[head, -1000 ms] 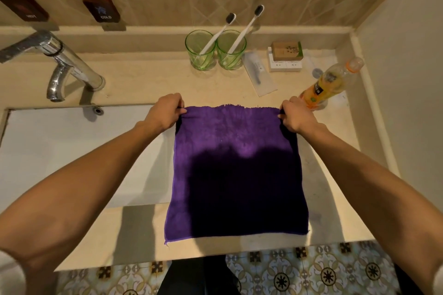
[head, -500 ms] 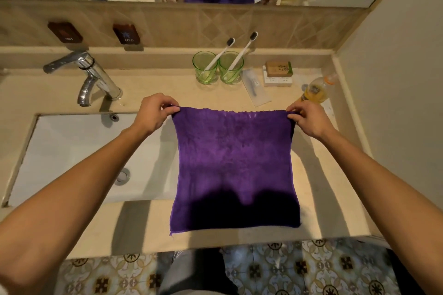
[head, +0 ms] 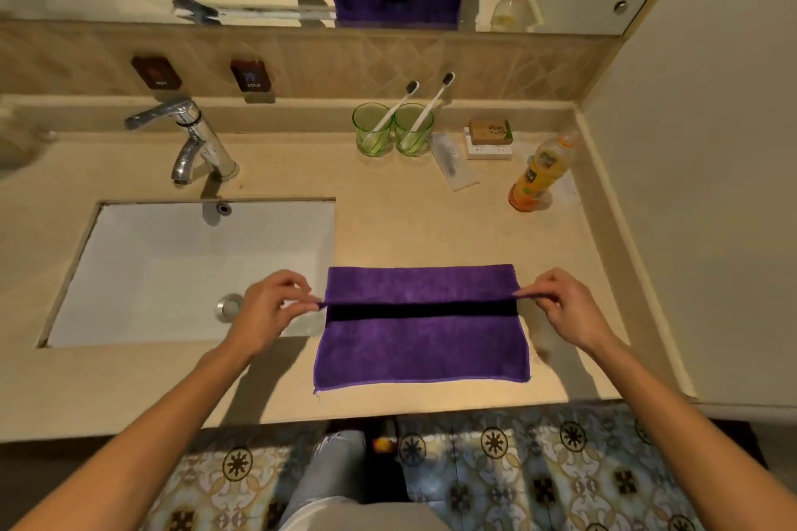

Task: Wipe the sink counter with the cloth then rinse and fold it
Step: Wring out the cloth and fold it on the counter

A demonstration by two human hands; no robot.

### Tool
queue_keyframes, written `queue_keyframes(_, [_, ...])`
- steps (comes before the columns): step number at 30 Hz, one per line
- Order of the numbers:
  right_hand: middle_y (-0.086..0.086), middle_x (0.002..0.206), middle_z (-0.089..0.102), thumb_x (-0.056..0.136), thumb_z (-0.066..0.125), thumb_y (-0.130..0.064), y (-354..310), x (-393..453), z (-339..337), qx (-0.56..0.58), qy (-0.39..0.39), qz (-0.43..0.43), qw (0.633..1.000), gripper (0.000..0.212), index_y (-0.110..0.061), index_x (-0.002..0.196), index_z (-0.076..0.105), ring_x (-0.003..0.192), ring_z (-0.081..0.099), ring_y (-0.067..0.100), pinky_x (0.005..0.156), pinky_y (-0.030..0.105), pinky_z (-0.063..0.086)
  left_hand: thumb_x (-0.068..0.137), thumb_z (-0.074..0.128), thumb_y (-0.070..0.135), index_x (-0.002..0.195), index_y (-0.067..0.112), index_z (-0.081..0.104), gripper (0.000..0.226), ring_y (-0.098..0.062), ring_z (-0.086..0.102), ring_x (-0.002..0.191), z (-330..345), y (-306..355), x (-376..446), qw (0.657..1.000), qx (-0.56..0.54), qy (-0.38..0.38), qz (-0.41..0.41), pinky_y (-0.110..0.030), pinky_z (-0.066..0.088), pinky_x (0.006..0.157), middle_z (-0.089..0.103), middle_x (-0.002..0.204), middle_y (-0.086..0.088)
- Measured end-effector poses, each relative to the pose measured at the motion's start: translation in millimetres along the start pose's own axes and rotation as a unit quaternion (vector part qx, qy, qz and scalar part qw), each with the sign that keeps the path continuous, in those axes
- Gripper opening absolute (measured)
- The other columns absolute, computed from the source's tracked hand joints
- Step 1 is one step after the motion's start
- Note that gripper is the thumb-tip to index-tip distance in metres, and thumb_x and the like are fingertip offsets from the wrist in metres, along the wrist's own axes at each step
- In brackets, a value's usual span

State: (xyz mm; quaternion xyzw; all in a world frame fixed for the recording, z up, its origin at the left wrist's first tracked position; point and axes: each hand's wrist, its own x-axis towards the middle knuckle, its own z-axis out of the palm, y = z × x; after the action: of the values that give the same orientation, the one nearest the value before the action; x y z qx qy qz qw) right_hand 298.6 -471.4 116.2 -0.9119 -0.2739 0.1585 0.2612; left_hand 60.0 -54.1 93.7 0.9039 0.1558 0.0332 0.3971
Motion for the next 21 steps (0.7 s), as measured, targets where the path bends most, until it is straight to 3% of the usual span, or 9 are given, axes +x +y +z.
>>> queue_keyframes(3, [-0.001,0.089,0.055,0.084,0.063,0.018,8.7,-24.6,21.5,-0.022,-0.01,-0.001,1.0,0.045,-0.022,0.095,0.082,0.077,0.056,0.005,0.074,0.003,0.039,0.088,0.074,0.033,0.094,0.026,0.083,0.013,-0.007,0.062,0.093,13.1,-14.2,-30.9,0.997,0.063,-0.02,0.035,-0.035,0.055,0.08,0.07,0.106,0.018])
queue_keyframes(6, [-0.009,0.089,0.05,0.079,0.066,0.021,14.1,-47.1,40.9,-0.034,-0.009,-0.014,0.999,0.045,-0.017,0.097,0.082,0.084,0.056,-0.003,0.077,0.001,0.038,0.097,0.038,0.067,0.099,0.027,0.082,0.059,-0.01,0.065,0.092,24.2,-16.1,-55.9,0.987,0.129,-0.033,0.086,-0.025,0.055,0.073,0.076,0.101,0.013])
queue_keyframes(9, [-0.015,0.094,0.047,0.079,0.068,0.019,20.3,-65.5,53.3,-0.041,-0.004,-0.017,0.999,0.043,-0.015,0.103,0.08,0.093,0.054,-0.008,0.083,-0.001,0.038,0.098,0.029,0.069,0.101,0.027,0.082,0.067,-0.009,0.067,0.087,32.8,-15.6,-72.2,0.985,0.141,-0.024,0.098,-0.021,0.054,0.069,0.075,0.095,0.01])
queue_keyframes(11, [-0.011,0.095,0.05,0.08,0.07,0.015,25.3,-76.3,59.8,-0.051,-0.01,-0.017,0.999,0.043,-0.018,0.107,0.079,0.088,0.058,0.001,0.087,0.002,0.04,0.098,0.036,0.065,0.1,0.026,0.082,0.061,-0.01,0.069,0.083,38.8,-13.4,-78.8,0.984,0.144,-0.001,0.107,-0.025,0.059,0.066,0.074,0.094,0.008])
queue_keyframes(15, [-0.004,0.097,0.055,0.085,0.073,0.003,24.5,-90.0,62.9,-0.07,-0.012,0.008,0.997,0.03,-0.018,0.107,0.077,0.086,0.059,0.015,0.084,0.022,0.05,0.084,0.081,0.03,0.096,0.025,0.082,0.013,-0.015,0.07,0.078,46.4,-8.7,-89.1,0.979,0.179,0.012,0.099,-0.028,0.061,0.064,0.073,0.092,0.006])
queue_keyframes(16, [-0.004,0.094,0.056,0.087,0.072,-0.003,19.4,-91.6,61.5,-0.092,-0.023,0.016,0.995,0.021,-0.017,0.101,0.076,0.083,0.058,0.016,0.079,0.026,0.049,0.092,0.071,0.038,0.095,0.026,0.082,0.016,-0.015,0.07,0.077,48.2,-9.5,-91.3,0.978,0.184,0.009,0.094,-0.027,0.06,0.062,0.073,0.091,0.007])
queue_keyframes(18, [-0.001,0.082,0.058,0.088,0.073,-0.015,22.4,-94.1,64.5,-0.181,-0.032,-0.016,0.983,0.004,-0.016,0.084,0.071,0.077,0.056,0.019,0.072,0.035,0.044,0.103,0.032,0.059,0.096,0.031,0.081,0.057,-0.013,0.068,0.078,55.0,-18.7,-94.9,0.975,0.203,0.019,0.093,-0.026,0.058,0.059,0.072,0.092,0.01])
queue_keyframes(20, [0.0,0.084,0.06,0.086,0.075,-0.014,25.3,-97.8,66.4,-0.18,-0.049,-0.008,0.982,0.004,-0.017,0.088,0.073,0.079,0.057,0.019,0.07,0.037,0.045,0.102,0.017,0.064,0.1,0.033,0.08,0.07,-0.012,0.067,0.081,63.7,-28.9,-99.4,0.974,0.214,-0.012,0.076,-0.024,0.056,0.061,0.07,0.096,0.012])
queue_keyframes(21, [-0.002,0.09,0.062,0.083,0.076,-0.01,26.9,-99.5,69.1,-0.152,-0.063,-0.003,0.986,0.018,-0.022,0.098,0.076,0.082,0.059,0.019,0.069,0.035,0.048,0.102,0.015,0.065,0.101,0.033,0.079,0.071,-0.012,0.066,0.084,66.8,-30.3,-100.8,0.975,0.212,-0.029,0.065,-0.022,0.055,0.063,0.068,0.097,0.012])
